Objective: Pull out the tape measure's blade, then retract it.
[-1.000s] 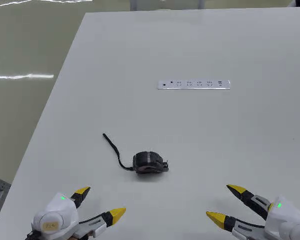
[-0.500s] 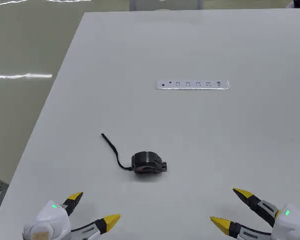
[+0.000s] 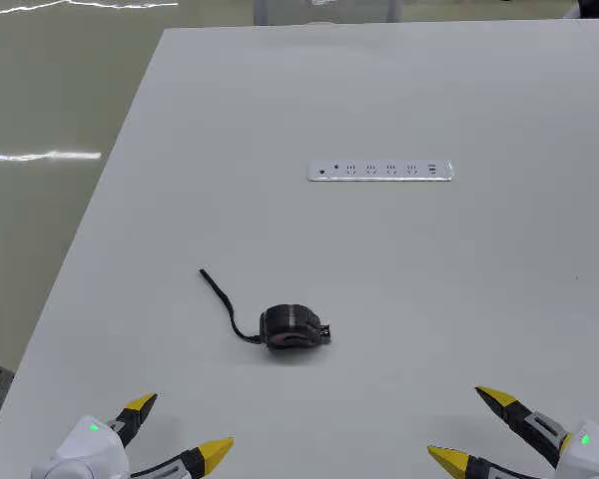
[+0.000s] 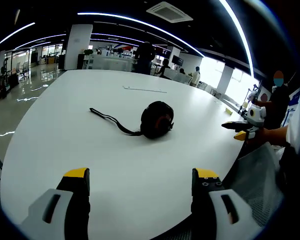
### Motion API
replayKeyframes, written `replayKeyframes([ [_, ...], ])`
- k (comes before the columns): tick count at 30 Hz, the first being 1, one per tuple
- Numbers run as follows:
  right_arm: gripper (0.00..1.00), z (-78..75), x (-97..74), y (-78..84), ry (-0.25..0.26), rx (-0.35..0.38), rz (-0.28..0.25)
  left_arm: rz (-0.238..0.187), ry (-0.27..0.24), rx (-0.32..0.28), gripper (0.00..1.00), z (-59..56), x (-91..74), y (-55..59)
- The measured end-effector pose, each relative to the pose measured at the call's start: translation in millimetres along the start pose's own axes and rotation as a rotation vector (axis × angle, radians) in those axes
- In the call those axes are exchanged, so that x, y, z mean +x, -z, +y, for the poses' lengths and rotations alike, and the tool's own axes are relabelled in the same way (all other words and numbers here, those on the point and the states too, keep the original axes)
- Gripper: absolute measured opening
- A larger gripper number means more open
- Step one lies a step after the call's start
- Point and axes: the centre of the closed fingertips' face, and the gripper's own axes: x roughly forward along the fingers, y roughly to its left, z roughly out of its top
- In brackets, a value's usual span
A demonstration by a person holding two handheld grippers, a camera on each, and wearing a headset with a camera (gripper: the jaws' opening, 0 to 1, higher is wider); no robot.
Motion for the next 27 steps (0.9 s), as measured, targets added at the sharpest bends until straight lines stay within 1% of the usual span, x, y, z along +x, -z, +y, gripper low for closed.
replayKeyframes([
  [2,0.68,1.0,-0.7,0.0,0.000,-0.002,-0.001,-0.010,0.000,-0.006,0.83,-1.5,-1.2,-0.2],
  [6,0.68,-0.7,-1.5,-1.4,0.014,0.004,-0.015,-0.018,-0.011,-0.014,0.82,0.4,-2.1,-0.2],
  [7,0.68,-0.7,-1.3,-1.8,0.015,0.006,-0.018,-0.027,-0.016,-0.010,0.82,0.6,-2.8,-1.5],
  [11,0.68,-1.0,-2.0,-2.9,0.023,0.009,-0.028,-0.030,-0.011,-0.019,0.82,0.3,-2.3,-1.2],
  [14,0.68,-1.1,-2.0,0.4,0.024,0.013,-0.026,-0.040,-0.014,-0.024,0.82,0.4,-3.1,-3.5],
  [27,0.68,2.4,-1.5,1.5,0.022,0.016,-0.026,-0.037,-0.019,-0.027,0.82,3.5,-3.1,-2.3],
])
